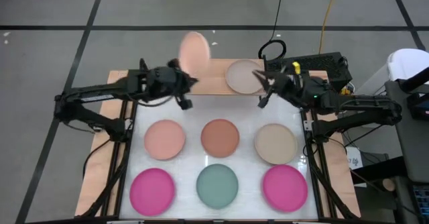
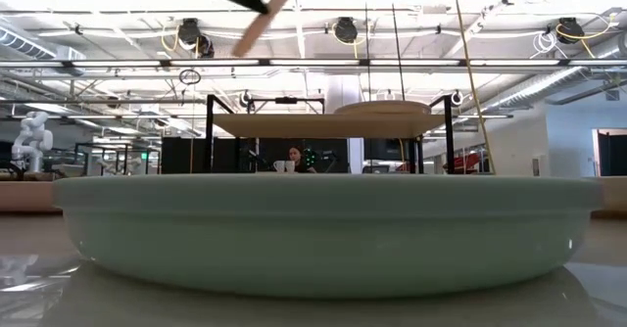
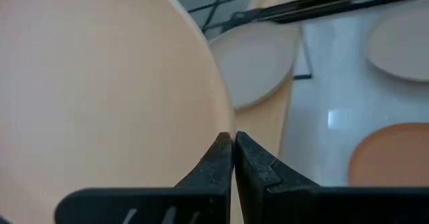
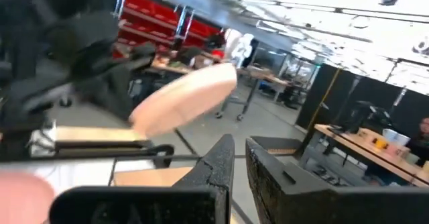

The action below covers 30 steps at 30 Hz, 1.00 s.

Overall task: Place and stack plates onto a shelf
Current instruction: Stack the light orange plate on the gray plate

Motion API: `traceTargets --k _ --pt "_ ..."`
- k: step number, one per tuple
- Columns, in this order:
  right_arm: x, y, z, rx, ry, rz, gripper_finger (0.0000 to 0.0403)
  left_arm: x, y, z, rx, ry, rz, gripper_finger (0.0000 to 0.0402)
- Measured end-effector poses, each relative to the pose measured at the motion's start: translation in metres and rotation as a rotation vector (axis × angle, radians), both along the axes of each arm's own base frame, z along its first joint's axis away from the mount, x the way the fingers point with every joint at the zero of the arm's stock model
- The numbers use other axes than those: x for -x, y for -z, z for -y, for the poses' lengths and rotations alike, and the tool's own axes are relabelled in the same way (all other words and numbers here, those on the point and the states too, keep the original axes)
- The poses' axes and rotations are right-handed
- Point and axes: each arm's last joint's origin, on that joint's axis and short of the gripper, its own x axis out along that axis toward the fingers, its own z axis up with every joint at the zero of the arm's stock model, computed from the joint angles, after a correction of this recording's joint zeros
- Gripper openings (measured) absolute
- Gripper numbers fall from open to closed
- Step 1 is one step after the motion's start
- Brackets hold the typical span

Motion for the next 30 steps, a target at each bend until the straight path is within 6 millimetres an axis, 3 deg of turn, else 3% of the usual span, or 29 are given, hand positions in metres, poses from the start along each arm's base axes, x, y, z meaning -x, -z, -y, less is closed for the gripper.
traceTargets --k 7,15,24,30 --pt "0.026 -0.015 -0.001 -0.02 0.01 0.098 0.0025 -0.057 0.019 -0.007 -0.099 0.115 -0.061 0.0005" --pt "0.033 -0.012 -0.001 -0.049 0.004 0.066 0.0025 -0.105 0.051 -0.02 -0.174 0.305 -0.006 0.0005" --pt "0.029 -0.006 -0.002 -0.054 -0.007 0.008 0.0025 -0.131 0.091 -0.04 -0.179 0.42 -0.03 0.0008" --pt "0.027 -0.006 -0.004 -0.057 -0.087 0.009 0.0025 -0.136 0.106 -0.052 -0.168 0.4 -0.053 0.0018"
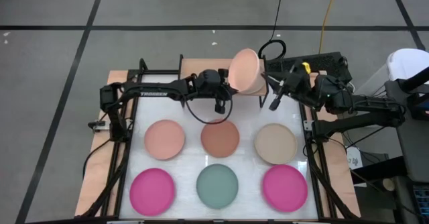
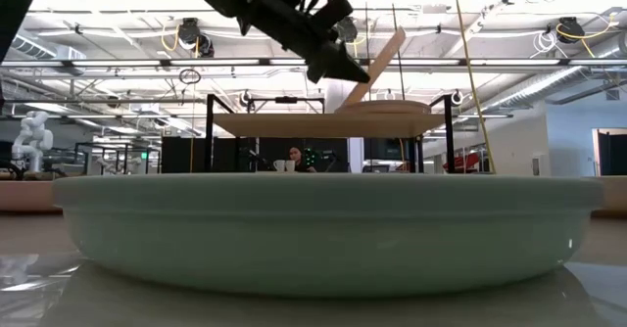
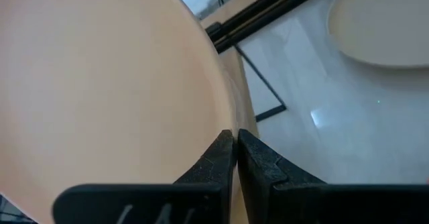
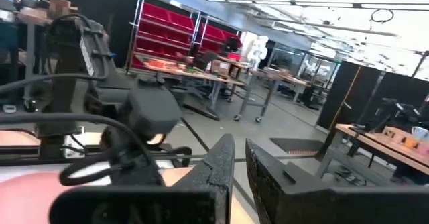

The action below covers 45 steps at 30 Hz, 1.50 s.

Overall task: Place and stack plates onto a shelf
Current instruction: Stack the light orange plate on the gray plate, then stack the brown plate on the light orange plate

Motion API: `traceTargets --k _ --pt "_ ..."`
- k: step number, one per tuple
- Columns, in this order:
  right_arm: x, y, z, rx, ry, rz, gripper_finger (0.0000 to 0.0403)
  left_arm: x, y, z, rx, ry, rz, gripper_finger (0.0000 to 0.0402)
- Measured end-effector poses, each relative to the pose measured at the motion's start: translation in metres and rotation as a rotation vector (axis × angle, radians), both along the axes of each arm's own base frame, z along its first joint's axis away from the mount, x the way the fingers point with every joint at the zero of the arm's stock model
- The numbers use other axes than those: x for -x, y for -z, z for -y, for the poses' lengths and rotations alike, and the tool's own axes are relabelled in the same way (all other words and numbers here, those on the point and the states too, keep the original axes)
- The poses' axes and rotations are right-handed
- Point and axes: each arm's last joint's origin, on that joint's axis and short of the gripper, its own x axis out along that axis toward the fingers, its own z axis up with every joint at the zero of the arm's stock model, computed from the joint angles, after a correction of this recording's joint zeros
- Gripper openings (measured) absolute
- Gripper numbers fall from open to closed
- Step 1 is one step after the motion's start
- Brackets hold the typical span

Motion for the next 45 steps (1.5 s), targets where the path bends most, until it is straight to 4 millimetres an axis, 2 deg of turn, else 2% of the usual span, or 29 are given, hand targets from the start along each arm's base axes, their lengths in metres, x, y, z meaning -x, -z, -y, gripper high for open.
traceTargets --k 11,20,26,29,34,37,41,45 --pt "0.0 0.002 0.0 -0.011 -0.019 -0.021 0.0025 0.001 0.0 -0.005 0.033 -0.049 0.01 0.0024" --pt "0.0 0.003 0.0 -0.011 -0.019 -0.026 0.0025 0.001 -0.001 -0.006 0.023 -0.075 0.017 0.008" --pt "0.0 0.003 0.0 -0.011 -0.019 -0.027 0.0025 0.002 -0.002 -0.007 0.011 -0.103 0.018 0.0086" --pt "0.0 0.004 0.0 -0.012 -0.019 -0.038 0.0025 0.009 -0.015 -0.002 -0.012 -0.154 0.033 0.0086" --pt "-0.001 0.008 0.0 -0.031 -0.01 -0.067 0.0025 0.038 -0.075 0.023 0.052 -0.142 0.201 0.0086" --pt "0.0 0.011 0.001 -0.062 0.019 -0.086 0.0025 0.058 -0.099 0.038 0.124 -0.13 0.266 0.0086" --pt "0.0 0.016 0.0 -0.093 0.001 -0.127 0.0025 0.085 -0.116 0.055 0.206 -0.134 0.234 0.0086" --pt "-0.001 0.023 -0.003 -0.121 -0.102 -0.187 0.0025 0.114 -0.129 0.073 0.318 -0.139 0.217 0.0086"
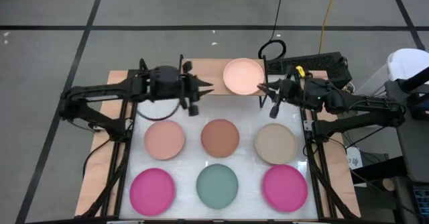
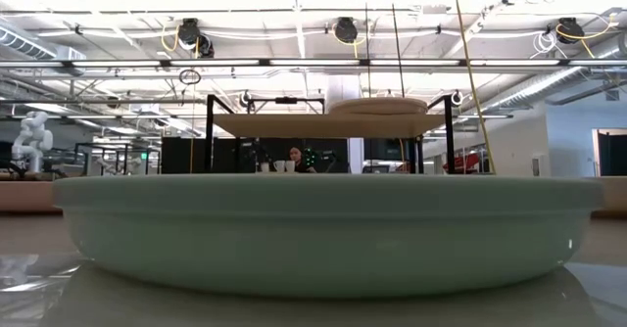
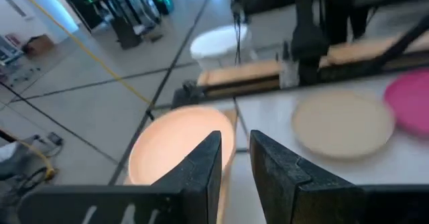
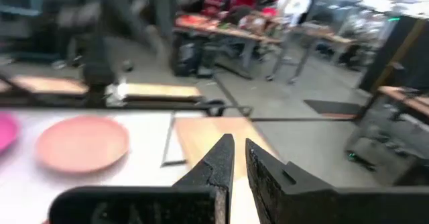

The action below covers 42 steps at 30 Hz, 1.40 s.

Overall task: Place and stack plates onto a shelf
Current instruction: Stack the brown plate on the light orange plate

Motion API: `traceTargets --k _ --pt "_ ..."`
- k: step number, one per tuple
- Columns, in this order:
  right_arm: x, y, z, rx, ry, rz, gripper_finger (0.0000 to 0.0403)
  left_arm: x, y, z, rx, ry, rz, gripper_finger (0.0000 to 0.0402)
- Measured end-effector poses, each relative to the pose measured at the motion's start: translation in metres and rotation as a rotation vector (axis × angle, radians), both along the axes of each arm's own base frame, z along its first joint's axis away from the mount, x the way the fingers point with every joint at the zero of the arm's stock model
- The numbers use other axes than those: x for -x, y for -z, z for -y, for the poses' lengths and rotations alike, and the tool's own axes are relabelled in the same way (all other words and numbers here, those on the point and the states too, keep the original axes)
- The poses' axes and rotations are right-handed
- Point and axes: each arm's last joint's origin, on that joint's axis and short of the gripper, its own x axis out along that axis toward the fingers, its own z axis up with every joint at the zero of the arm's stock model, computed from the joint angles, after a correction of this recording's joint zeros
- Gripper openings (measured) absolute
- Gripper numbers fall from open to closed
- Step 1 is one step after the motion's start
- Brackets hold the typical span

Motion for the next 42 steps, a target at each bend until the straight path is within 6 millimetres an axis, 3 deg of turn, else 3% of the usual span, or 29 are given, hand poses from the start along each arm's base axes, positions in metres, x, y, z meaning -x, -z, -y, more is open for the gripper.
traceTargets --k 4,9,15,20,32,42 --pt "-0.007 0.003 -0.004 -0.017 -0.136 -0.022 0.0025 0.019 0.014 0.021 0.02 0.034 0.032 0.0086" --pt "-0.032 0.022 -0.014 -0.056 -0.215 -0.118 0.0025 0.047 0.042 0.038 0.081 0.018 0.195 0.0086" --pt "-0.068 0.085 -0.031 -0.062 -0.279 -0.296 0.0025 0.073 0.087 0.059 0.126 0.089 0.363 0.0086" --pt "-0.082 0.126 -0.047 -0.053 -0.338 -0.359 0.0025 0.088 0.111 0.065 0.151 0.07 0.408 0.0086" --pt "-0.092 0.177 -0.079 -0.108 -0.463 -0.46 0.0041 0.093 0.109 0.063 0.15 0.027 0.447 0.0086" --pt "-0.098 0.219 -0.1 -0.167 -0.526 -0.62 0.0124 0.093 0.11 0.063 0.154 0.026 0.444 0.0086"
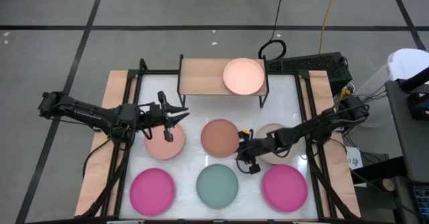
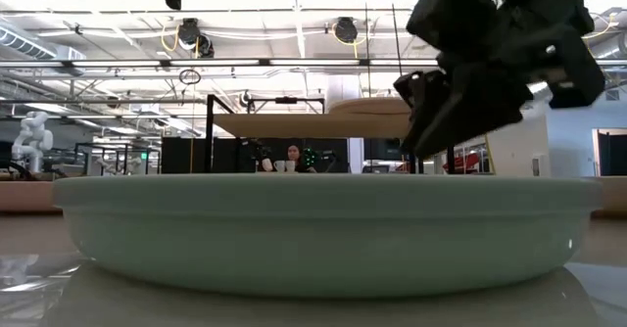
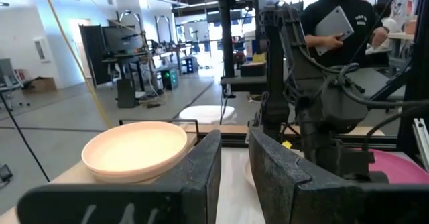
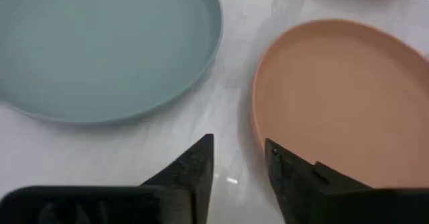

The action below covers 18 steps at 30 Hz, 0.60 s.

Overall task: Place and stack plates onto a shelf
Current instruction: Stack the brown plate on the light orange plate

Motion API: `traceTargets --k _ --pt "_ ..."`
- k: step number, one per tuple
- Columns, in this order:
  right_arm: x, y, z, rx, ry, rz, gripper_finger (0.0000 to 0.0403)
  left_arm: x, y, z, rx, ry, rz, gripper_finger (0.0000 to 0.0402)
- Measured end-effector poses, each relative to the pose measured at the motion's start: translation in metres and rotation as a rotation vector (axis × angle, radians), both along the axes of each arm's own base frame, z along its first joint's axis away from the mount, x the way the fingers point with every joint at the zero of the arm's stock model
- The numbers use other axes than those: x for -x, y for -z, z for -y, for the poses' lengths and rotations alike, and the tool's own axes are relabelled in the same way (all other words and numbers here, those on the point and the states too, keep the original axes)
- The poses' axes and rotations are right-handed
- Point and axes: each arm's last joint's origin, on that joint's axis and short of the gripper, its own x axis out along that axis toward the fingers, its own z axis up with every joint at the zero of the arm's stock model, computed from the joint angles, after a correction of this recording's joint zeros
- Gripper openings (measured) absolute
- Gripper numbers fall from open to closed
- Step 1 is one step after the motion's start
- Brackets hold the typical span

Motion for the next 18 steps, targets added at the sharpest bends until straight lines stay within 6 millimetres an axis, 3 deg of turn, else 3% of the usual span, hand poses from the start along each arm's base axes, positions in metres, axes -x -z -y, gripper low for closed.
traceTargets --k 7,18 --pt "-0.002 0.003 0.001 0.052 0.048 0.015 0.0154 0.0 0.001 0.0 0.011 0.003 -0.004 0.0086" --pt "-0.007 0.017 0.011 0.118 0.075 -0.018 0.014 0.0 0.003 0.0 0.008 0.003 -0.028 0.0085"
